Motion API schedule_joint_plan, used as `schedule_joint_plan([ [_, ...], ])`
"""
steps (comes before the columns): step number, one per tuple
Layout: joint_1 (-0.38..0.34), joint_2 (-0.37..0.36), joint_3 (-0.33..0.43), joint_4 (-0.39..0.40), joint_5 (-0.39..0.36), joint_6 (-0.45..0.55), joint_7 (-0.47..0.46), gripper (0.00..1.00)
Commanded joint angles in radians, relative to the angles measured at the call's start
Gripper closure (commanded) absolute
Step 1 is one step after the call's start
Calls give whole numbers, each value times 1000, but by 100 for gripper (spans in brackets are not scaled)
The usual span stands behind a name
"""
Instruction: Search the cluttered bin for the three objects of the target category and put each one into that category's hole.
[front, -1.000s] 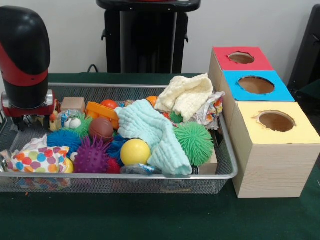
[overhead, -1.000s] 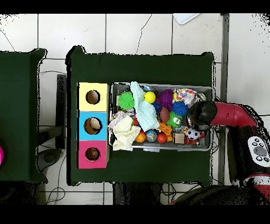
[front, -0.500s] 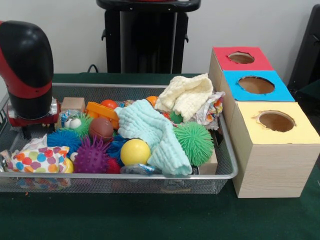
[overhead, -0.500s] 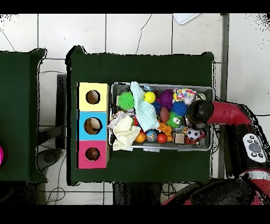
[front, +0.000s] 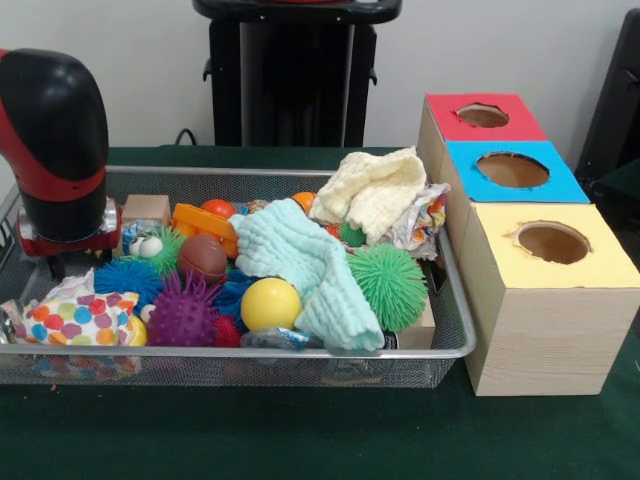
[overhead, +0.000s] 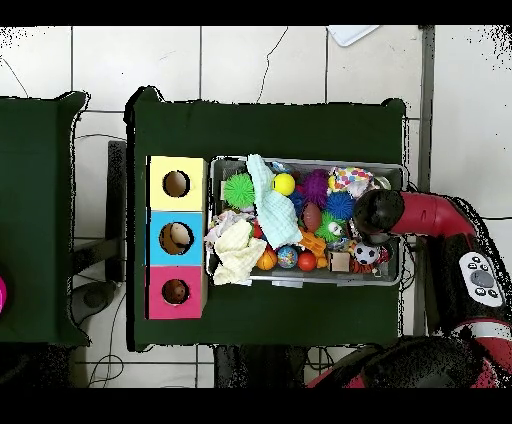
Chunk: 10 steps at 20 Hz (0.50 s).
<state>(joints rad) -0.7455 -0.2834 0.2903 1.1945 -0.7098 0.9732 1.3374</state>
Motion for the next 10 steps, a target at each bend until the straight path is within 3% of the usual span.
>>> schedule_joint_plan([
  [1,16,54,36,6,-57,128,-345,0],
  [10,13,-5,33,68,-42,158,-353,0],
])
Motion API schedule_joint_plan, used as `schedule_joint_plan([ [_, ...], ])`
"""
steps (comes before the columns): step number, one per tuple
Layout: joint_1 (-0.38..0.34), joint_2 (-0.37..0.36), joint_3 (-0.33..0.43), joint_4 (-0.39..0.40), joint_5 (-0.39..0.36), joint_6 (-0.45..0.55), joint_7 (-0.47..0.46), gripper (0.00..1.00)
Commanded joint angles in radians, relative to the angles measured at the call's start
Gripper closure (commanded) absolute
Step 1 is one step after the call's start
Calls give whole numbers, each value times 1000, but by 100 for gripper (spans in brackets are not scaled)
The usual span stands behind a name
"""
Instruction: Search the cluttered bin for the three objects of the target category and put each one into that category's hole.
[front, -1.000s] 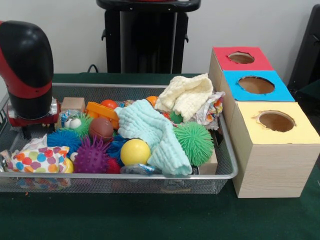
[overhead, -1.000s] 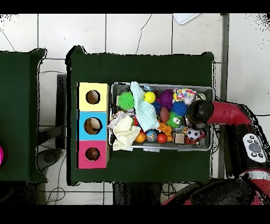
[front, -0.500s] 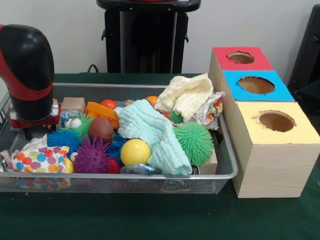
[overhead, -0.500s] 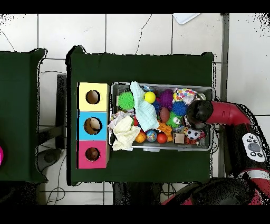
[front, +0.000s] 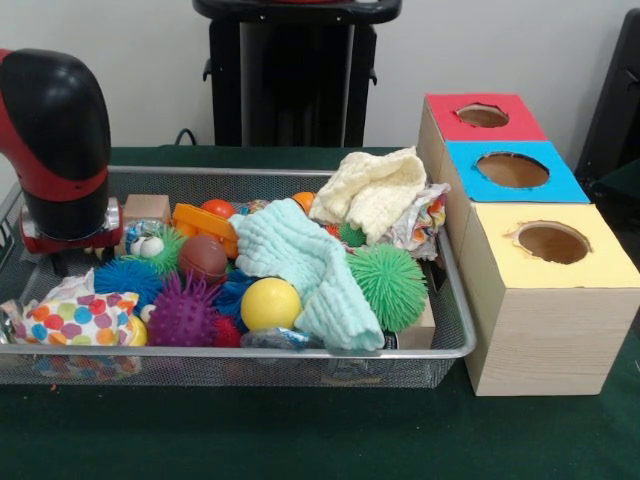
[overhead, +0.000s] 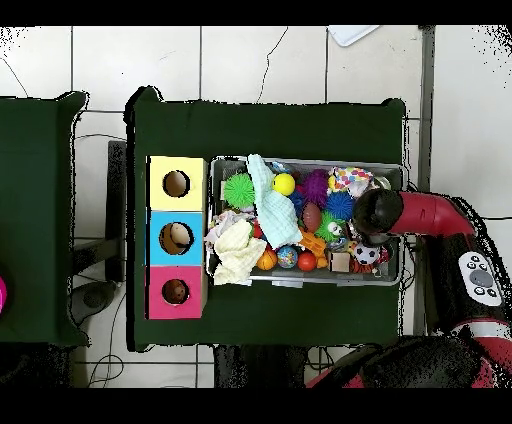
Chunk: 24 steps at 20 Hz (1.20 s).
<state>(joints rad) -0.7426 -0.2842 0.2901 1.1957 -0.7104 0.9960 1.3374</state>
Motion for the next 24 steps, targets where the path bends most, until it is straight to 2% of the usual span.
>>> schedule_joint_plan([
  [1,3,-19,37,87,-30,122,-335,0],
  [4,-16,-71,46,152,-4,81,-292,0],
  [8,-40,-158,50,239,29,84,-275,0],
  [12,-37,-206,53,273,42,109,-269,0],
  [24,-62,-137,87,265,62,64,-232,0],
])
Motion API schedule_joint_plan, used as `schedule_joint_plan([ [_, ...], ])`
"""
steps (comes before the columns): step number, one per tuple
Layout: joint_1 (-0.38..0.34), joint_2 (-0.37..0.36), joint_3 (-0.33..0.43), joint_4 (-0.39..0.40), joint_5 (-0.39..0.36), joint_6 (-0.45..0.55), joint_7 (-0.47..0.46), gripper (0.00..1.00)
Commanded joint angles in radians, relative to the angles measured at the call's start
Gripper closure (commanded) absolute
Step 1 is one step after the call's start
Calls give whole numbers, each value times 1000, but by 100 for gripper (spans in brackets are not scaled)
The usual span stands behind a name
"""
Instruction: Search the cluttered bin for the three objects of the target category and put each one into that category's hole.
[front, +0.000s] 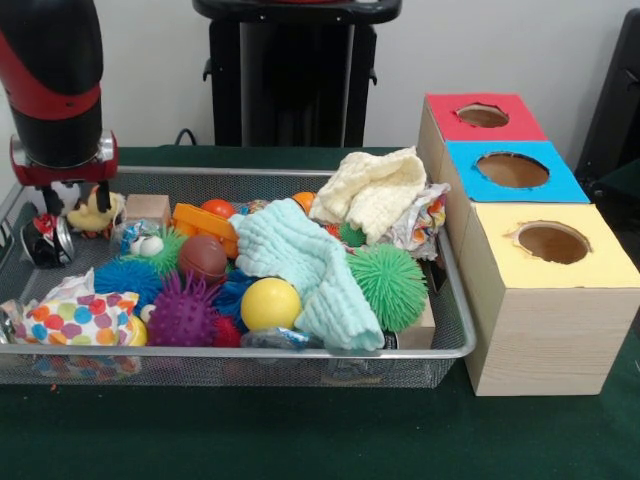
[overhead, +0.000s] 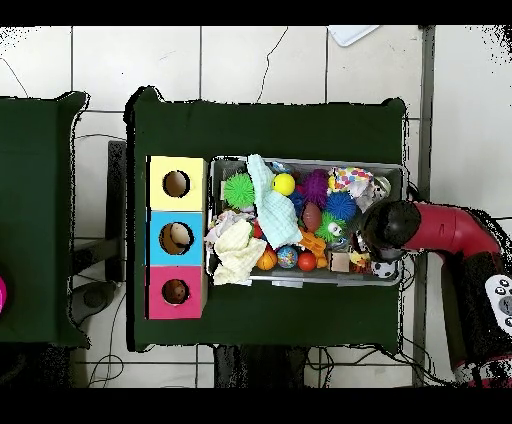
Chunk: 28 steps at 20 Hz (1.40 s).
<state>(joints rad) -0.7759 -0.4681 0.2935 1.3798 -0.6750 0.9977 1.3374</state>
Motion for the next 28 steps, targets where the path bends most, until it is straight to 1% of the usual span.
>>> schedule_joint_plan([
  [1,-26,55,87,71,28,63,-230,0],
  [3,-32,57,94,73,35,52,-223,0],
  [4,-93,50,66,175,-6,-49,-226,0],
  [5,-118,51,72,156,2,-35,-250,0],
  [7,-132,55,96,158,18,-37,-244,0],
  [11,-159,63,134,177,61,-40,-190,0],
  [16,-175,94,160,169,107,-44,-133,0],
  [20,-199,121,175,176,147,-90,-78,0],
  [22,-202,123,184,180,150,-111,-75,0],
  [28,-213,148,190,184,115,-215,-55,0],
])
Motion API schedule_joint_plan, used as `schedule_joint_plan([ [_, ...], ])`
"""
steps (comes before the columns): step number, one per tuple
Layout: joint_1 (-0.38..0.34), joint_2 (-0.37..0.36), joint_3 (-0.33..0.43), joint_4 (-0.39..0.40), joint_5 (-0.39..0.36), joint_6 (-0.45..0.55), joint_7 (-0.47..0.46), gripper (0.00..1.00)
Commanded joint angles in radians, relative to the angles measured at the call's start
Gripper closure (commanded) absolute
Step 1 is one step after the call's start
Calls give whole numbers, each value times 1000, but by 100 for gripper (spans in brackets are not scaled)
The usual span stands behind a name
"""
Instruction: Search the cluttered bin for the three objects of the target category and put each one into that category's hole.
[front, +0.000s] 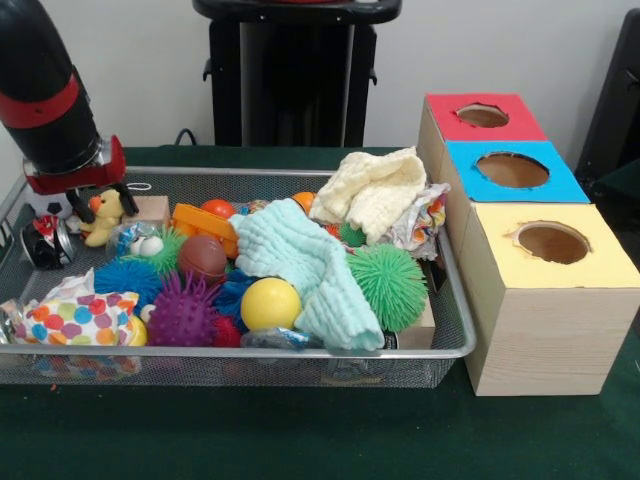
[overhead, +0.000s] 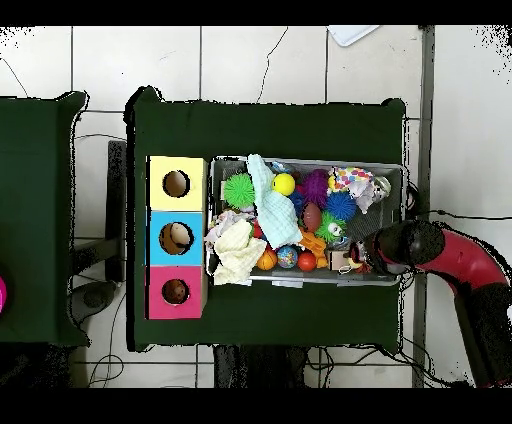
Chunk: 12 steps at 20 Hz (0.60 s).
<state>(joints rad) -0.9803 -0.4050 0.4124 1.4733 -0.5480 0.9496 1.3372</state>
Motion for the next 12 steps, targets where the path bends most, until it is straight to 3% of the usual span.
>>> schedule_joint_plan([
  [1,-8,90,69,88,-18,-173,-55,0],
  [8,29,96,34,42,-69,-129,-83,0],
  [12,74,80,3,-4,-140,-34,-171,0],
])
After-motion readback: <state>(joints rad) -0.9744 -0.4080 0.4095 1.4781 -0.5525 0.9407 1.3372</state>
